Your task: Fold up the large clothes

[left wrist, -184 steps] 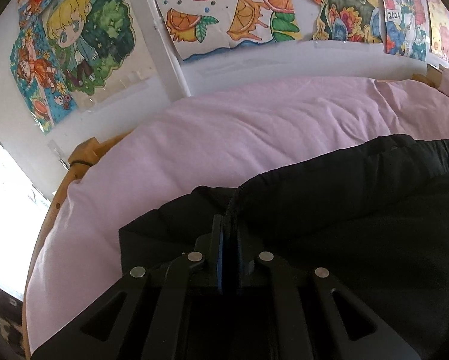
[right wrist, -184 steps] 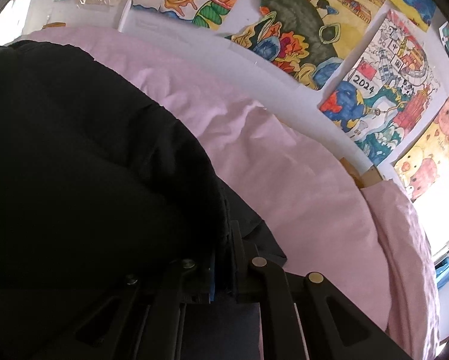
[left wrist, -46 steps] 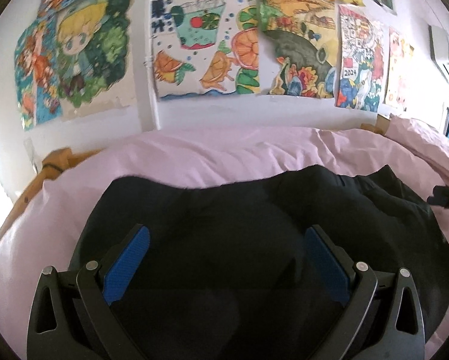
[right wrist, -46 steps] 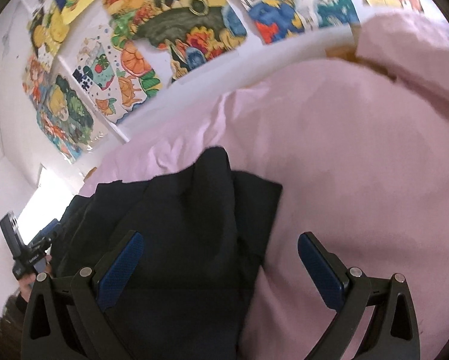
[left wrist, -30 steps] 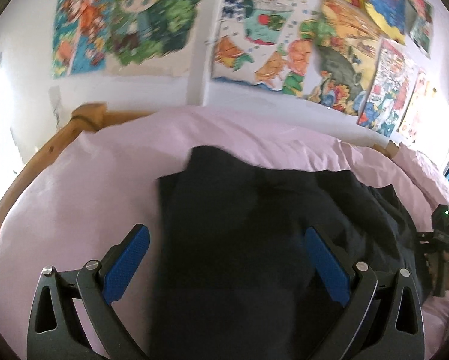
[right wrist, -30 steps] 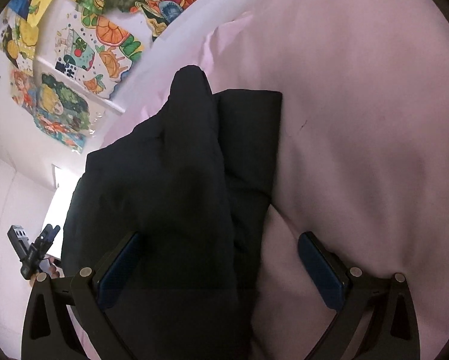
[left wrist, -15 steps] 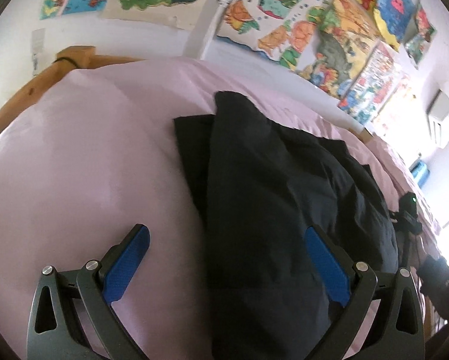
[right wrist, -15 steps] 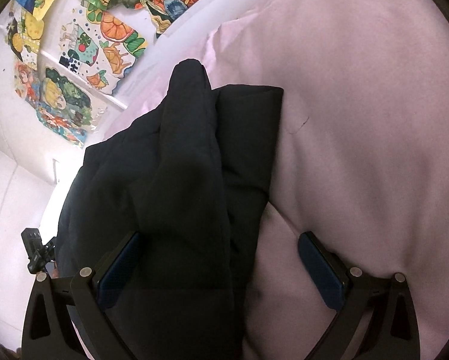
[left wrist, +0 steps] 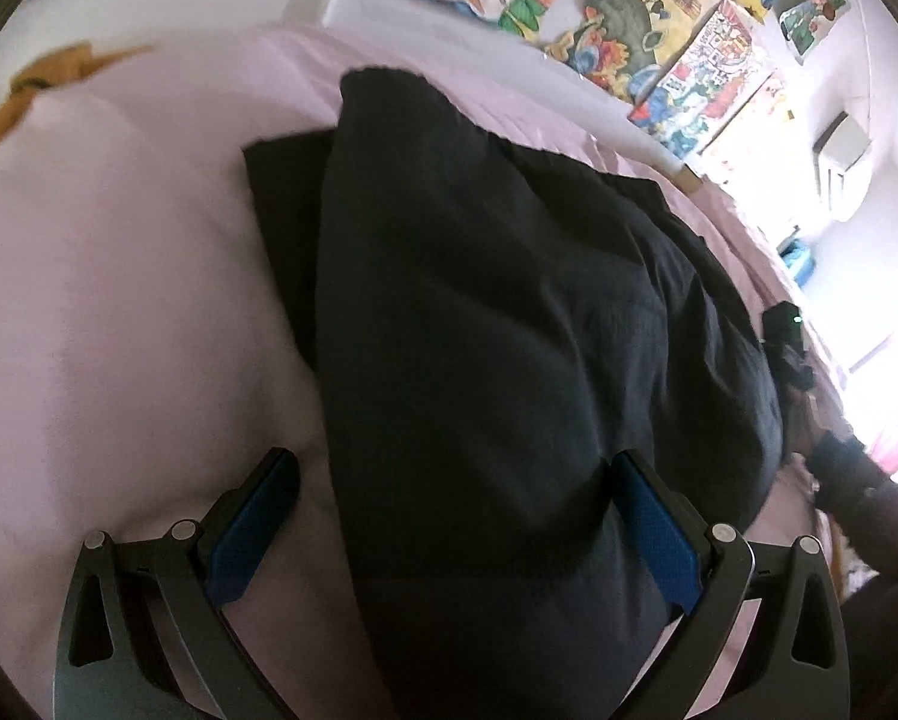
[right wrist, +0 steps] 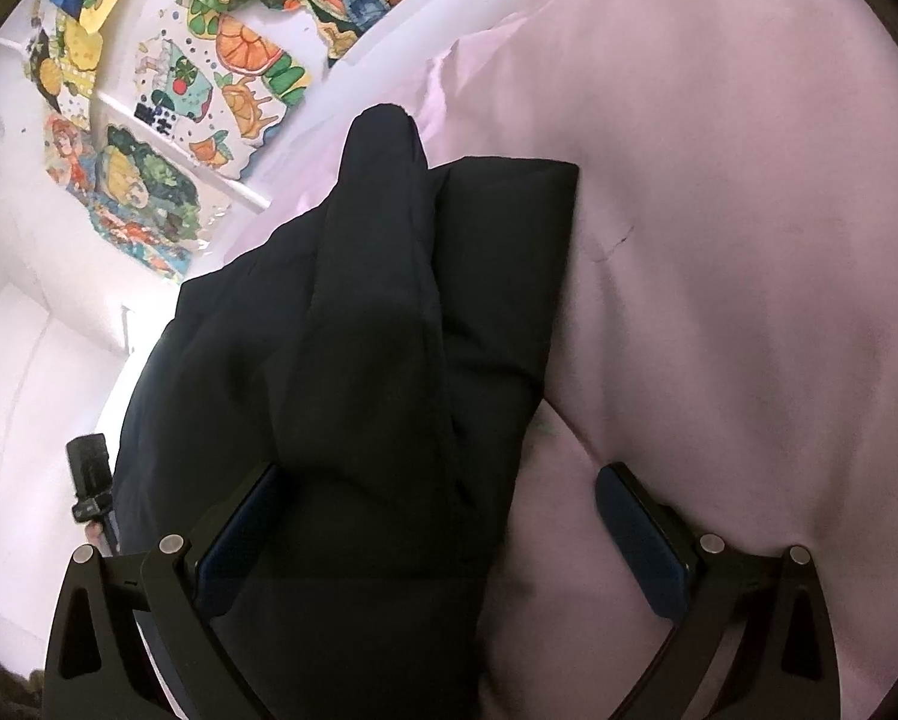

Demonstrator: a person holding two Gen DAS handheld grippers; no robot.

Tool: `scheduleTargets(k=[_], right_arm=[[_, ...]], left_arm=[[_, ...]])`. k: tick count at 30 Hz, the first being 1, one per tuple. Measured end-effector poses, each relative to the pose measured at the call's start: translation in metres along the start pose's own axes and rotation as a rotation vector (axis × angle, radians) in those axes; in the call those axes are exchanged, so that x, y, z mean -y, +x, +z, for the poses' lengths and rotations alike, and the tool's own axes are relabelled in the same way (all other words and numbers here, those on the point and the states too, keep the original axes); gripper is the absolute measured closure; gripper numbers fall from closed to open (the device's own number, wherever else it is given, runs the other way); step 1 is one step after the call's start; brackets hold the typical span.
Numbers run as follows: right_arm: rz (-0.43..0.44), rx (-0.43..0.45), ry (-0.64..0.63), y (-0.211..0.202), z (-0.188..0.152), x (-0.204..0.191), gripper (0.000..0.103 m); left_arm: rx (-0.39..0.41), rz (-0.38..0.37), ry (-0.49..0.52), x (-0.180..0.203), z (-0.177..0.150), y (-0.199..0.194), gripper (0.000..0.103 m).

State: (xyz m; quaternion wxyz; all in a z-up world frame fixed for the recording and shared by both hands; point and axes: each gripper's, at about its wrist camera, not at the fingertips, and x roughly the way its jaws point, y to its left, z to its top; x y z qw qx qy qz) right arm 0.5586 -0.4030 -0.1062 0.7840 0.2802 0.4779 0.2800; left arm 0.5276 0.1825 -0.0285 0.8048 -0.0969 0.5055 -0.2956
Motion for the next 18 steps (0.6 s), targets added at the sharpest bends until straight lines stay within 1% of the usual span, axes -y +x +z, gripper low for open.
scheduleTargets(k=[3, 6, 10, 14, 18], right_arm=[[0.024, -0.012, -0.012, 0.001, 0.0, 0.002, 0.0], [0.044, -0.029, -0.028, 0.003, 0.001, 0.003, 0.0], [0.078, -0.06, -0.047, 0.01, 0.004, 0.001, 0.0], [0.129, -0.102, -0.081, 0.019, 0.004, -0.006, 0.0], [0.142, -0.113, -0.087, 0.023, 0.004, -0.005, 0.0]], left_arm=[[-0.024, -0.048, -0.001, -0.005, 0.006, 0.003, 0.001], [-0.062, -0.091, 0.028, -0.005, 0.008, 0.009, 0.001], [-0.104, -0.121, 0.046, -0.005, 0.008, 0.019, 0.001], [-0.159, -0.157, 0.048, -0.011, 0.007, 0.026, 0.001], [-0.172, -0.172, 0.056, -0.013, 0.006, 0.027, 0.001]])
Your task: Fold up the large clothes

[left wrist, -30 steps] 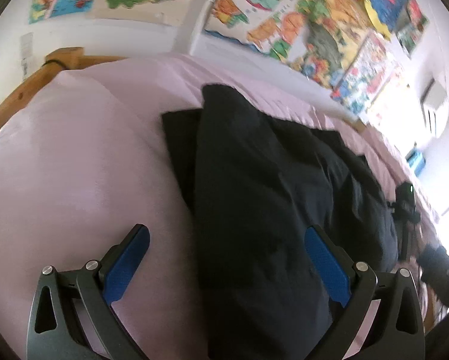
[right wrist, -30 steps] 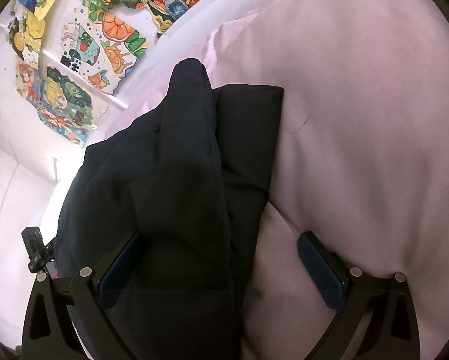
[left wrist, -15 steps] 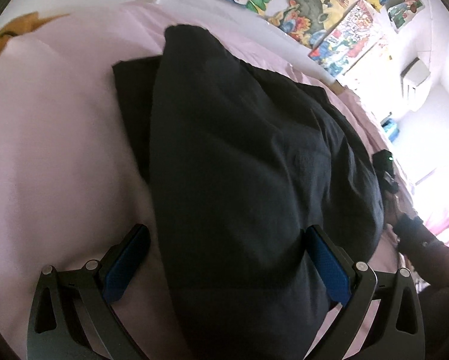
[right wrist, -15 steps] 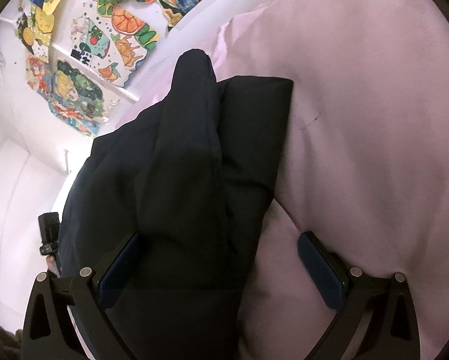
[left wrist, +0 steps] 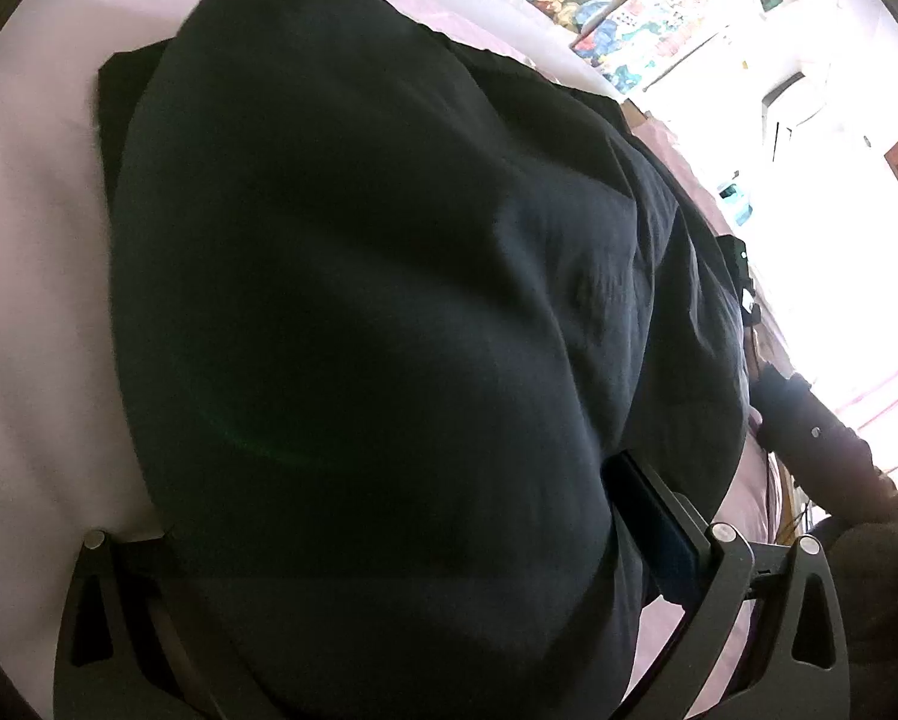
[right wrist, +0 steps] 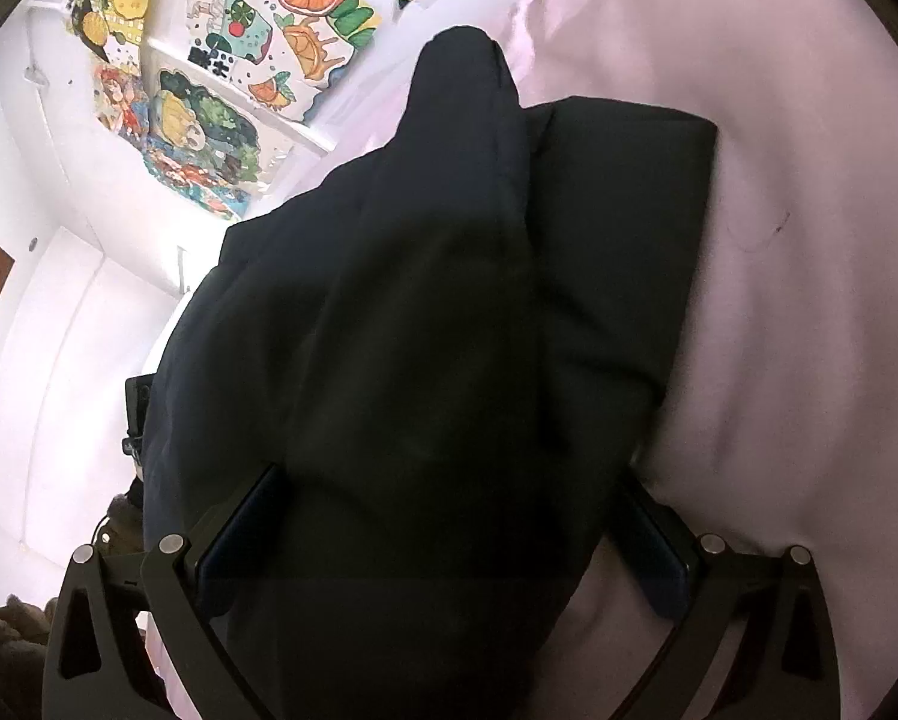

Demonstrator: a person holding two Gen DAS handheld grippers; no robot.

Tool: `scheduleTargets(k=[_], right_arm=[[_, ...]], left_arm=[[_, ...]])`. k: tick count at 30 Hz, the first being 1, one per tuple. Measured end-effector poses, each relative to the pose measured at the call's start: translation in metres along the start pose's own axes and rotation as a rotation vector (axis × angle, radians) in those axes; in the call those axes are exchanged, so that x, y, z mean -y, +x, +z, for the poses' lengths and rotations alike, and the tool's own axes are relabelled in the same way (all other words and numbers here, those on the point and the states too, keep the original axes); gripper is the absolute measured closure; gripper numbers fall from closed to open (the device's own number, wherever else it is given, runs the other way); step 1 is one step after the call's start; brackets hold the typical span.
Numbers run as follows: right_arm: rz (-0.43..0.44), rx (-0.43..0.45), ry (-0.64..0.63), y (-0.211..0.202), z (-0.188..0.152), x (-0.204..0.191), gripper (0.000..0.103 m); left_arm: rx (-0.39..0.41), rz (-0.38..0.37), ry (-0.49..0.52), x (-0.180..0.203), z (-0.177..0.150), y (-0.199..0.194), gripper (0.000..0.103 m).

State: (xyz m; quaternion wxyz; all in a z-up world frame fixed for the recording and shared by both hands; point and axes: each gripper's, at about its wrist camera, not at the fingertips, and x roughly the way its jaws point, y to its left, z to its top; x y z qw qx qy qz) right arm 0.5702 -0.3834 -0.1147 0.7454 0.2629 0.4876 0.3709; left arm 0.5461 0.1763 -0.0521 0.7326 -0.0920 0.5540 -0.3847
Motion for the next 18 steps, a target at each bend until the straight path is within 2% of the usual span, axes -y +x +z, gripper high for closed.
scheduleTargets(k=[7, 12, 13, 14, 18], right_arm=[[0.001, 0.015, 0.011, 0.001, -0.002, 0.005, 0.0], [-0.032, 0.013, 0.005, 0.0, -0.002, 0.003, 0.001], [-0.04, 0.014, 0.007, 0.0, -0.003, 0.001, 0.004], [-0.032, 0.016, 0.014, -0.001, -0.004, 0.0, 0.015], [-0.026, 0.057, 0.028, -0.011, -0.009, -0.006, 0.038]], left_arm=[[0.029, 0.063, -0.009, 0.012, -0.006, -0.006, 0.007], [0.073, 0.098, -0.059, 0.015, -0.011, -0.013, 0.028], [0.088, 0.108, -0.078, 0.015, -0.013, -0.015, 0.031], [0.099, 0.121, -0.094, 0.016, -0.014, -0.017, 0.037], [0.135, 0.216, -0.183, 0.028, -0.018, -0.019, 0.052]])
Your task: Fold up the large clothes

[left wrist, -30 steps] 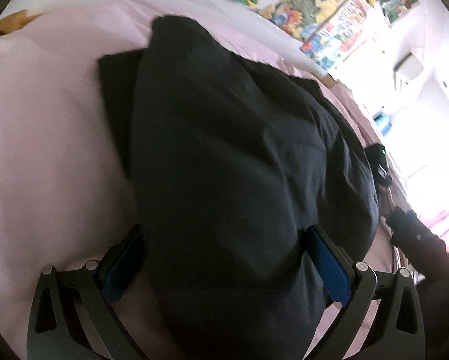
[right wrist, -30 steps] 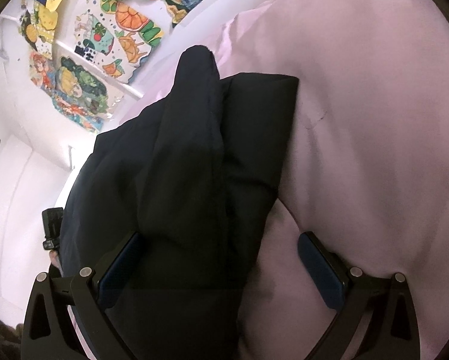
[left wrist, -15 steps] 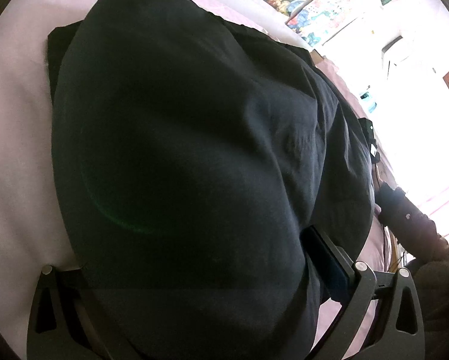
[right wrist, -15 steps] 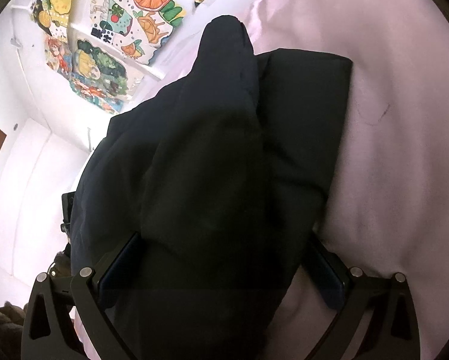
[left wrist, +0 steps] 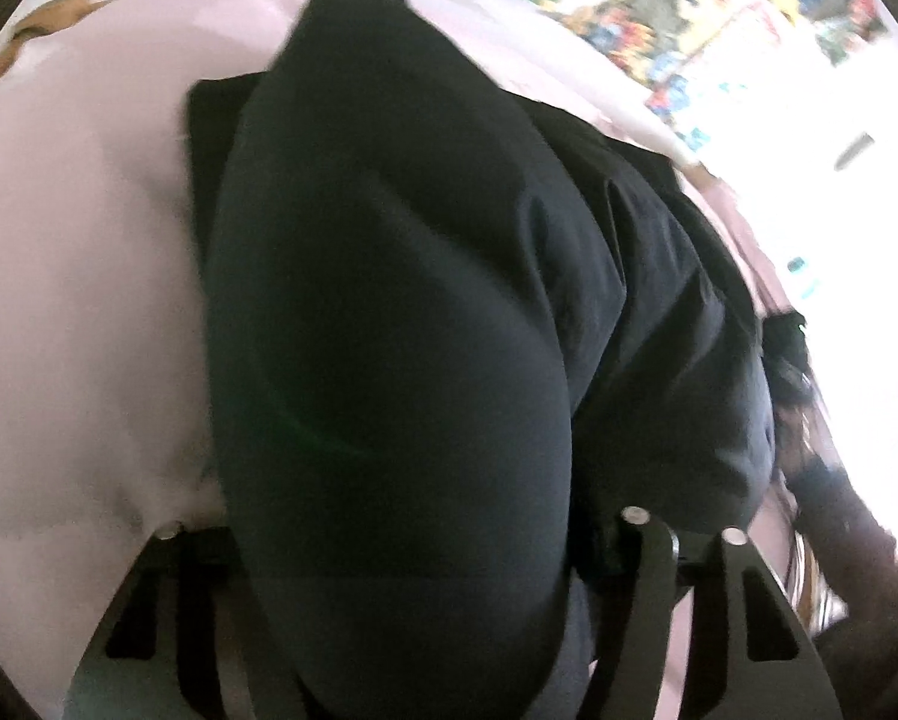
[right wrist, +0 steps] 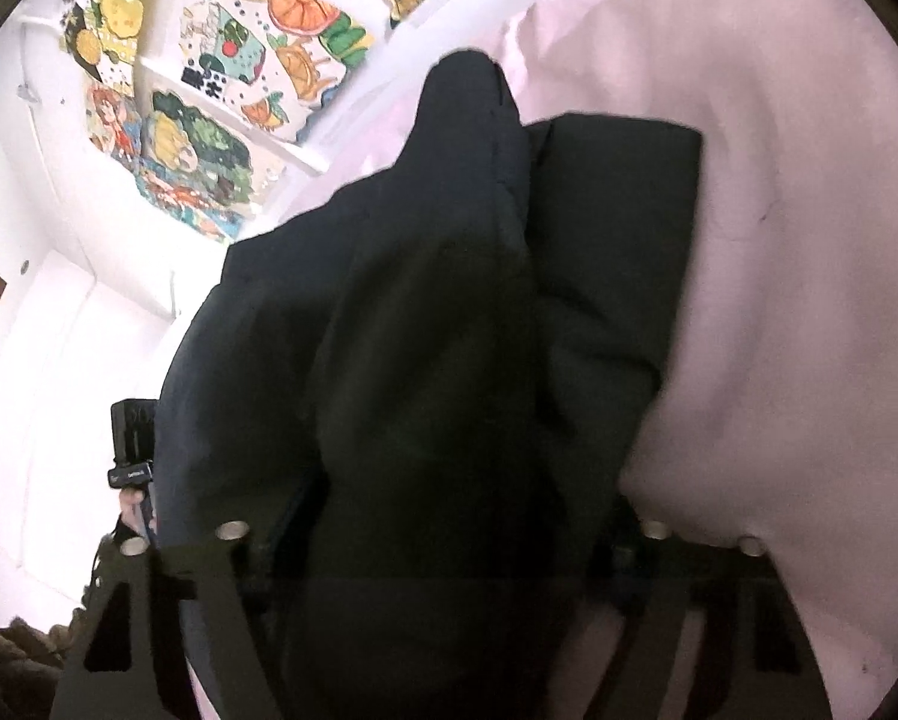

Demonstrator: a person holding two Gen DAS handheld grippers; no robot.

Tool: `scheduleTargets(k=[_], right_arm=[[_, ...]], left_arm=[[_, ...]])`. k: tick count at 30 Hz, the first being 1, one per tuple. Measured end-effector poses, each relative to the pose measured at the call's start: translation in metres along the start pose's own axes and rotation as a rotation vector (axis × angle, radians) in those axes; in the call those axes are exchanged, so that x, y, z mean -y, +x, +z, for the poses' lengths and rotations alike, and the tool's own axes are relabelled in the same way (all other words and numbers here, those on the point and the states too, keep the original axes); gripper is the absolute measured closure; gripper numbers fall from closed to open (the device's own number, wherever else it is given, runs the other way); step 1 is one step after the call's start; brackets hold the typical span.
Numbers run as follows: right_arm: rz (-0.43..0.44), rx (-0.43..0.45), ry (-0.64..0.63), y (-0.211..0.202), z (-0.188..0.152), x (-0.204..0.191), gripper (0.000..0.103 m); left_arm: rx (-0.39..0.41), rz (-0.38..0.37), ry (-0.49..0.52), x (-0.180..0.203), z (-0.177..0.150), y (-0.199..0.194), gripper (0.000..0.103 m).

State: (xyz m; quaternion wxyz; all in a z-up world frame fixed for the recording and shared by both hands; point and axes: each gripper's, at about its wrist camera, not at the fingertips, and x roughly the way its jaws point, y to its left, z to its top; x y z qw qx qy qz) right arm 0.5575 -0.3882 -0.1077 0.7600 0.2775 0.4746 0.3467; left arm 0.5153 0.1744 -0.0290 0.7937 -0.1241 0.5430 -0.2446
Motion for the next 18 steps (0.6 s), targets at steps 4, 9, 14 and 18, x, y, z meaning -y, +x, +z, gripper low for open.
scheduleTargets(k=[4, 9, 14, 18], right_arm=[[-0.041, 0.04, 0.017, -0.008, -0.005, -0.006, 0.05], [-0.136, 0.077, -0.013, -0.012, -0.011, -0.028, 0.064], [-0.209, 0.132, -0.021, -0.021, -0.019, -0.053, 0.073], [-0.264, 0.144, -0.026, -0.032, -0.02, -0.08, 0.078]], left_arm=[[0.029, 0.143, -0.002, 0.029, -0.002, -0.001, 0.06], [0.06, 0.228, 0.029, 0.05, -0.012, -0.008, 0.072], [0.105, 0.209, -0.013, 0.054, -0.031, -0.014, 0.079], [0.112, 0.219, -0.004, 0.066, -0.039, -0.028, 0.082]])
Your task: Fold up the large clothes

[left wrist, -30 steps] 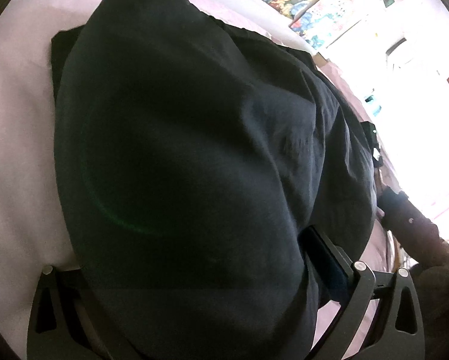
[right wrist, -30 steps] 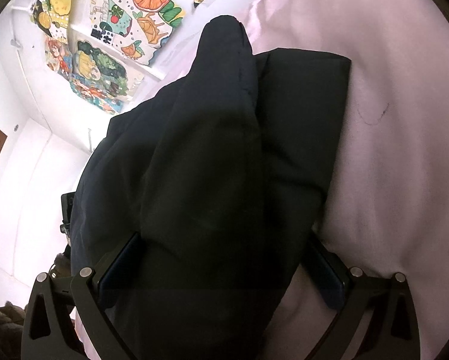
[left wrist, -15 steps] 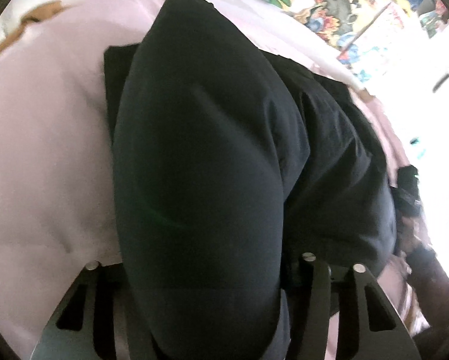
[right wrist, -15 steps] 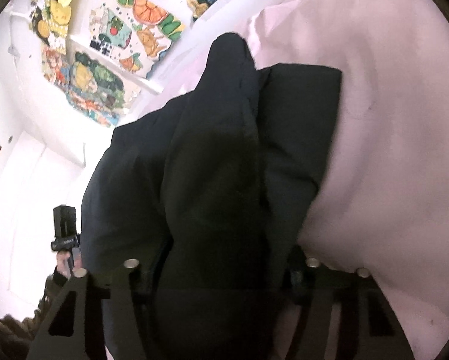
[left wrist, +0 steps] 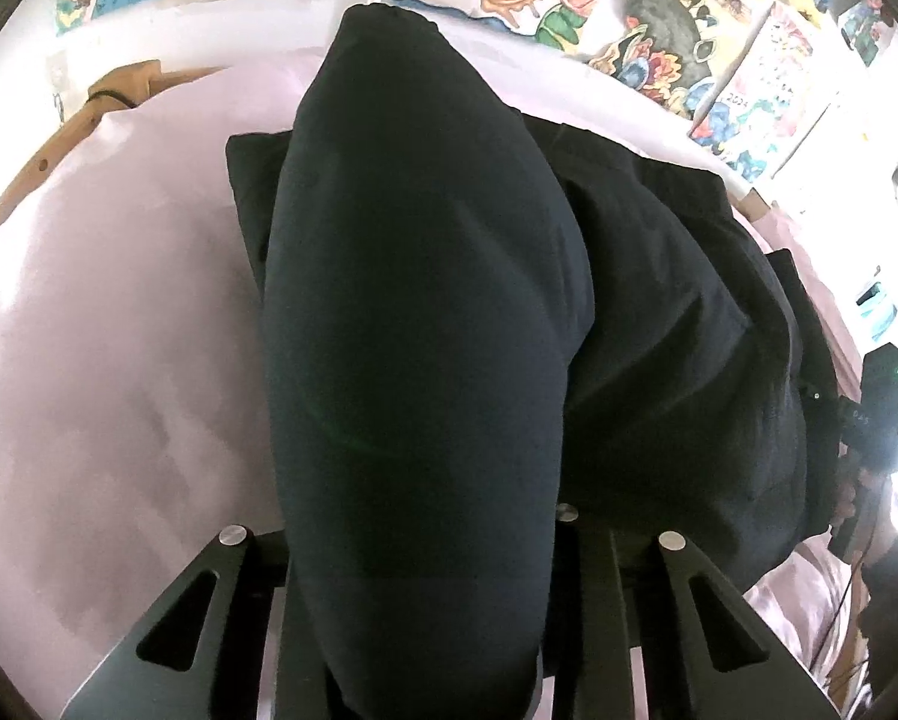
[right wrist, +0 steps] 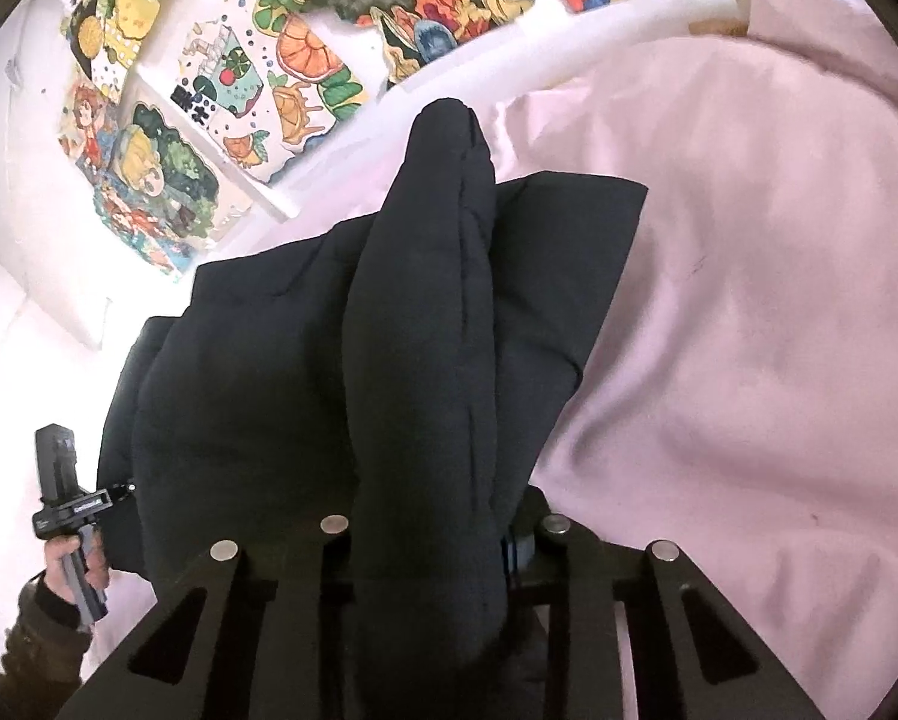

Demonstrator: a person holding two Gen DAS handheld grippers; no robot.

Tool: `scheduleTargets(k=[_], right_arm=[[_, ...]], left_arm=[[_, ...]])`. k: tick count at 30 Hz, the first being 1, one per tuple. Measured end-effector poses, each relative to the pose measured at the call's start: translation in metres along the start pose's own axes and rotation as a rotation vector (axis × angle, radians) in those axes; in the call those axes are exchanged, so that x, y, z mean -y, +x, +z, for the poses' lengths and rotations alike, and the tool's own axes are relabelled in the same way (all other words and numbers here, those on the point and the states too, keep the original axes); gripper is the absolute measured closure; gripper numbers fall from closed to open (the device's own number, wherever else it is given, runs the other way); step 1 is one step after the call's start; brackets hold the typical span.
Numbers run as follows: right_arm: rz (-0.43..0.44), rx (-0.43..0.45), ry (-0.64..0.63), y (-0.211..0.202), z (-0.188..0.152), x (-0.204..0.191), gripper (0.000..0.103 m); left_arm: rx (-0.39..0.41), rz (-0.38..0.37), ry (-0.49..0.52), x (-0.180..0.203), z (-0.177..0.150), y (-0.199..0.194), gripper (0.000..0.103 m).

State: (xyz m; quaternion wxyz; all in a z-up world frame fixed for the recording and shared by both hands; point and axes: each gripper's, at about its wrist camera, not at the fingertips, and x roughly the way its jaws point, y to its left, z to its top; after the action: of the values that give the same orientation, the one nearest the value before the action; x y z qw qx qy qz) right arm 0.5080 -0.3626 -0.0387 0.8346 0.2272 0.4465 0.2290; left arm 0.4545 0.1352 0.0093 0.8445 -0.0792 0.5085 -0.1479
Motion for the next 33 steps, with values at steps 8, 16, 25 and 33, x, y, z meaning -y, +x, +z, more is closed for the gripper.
scheduleTargets(k=[8, 16, 25, 33], right_arm=[[-0.034, -0.019, -0.041, -0.026, -0.003, -0.042, 0.08], [-0.117, -0.082, -0.093, -0.071, -0.031, -0.083, 0.08], [-0.132, -0.057, -0.08, -0.098, -0.074, -0.089, 0.08], [-0.098, -0.077, -0.018, -0.088, -0.09, -0.057, 0.079]], left_arm=[[-0.034, 0.053, 0.015, 0.021, -0.017, -0.048, 0.083], [-0.074, 0.046, 0.016, 0.039, -0.045, -0.077, 0.083], [-0.035, 0.067, 0.05, 0.062, -0.083, -0.085, 0.083], [-0.041, 0.102, 0.112, 0.066, -0.094, -0.063, 0.082]])
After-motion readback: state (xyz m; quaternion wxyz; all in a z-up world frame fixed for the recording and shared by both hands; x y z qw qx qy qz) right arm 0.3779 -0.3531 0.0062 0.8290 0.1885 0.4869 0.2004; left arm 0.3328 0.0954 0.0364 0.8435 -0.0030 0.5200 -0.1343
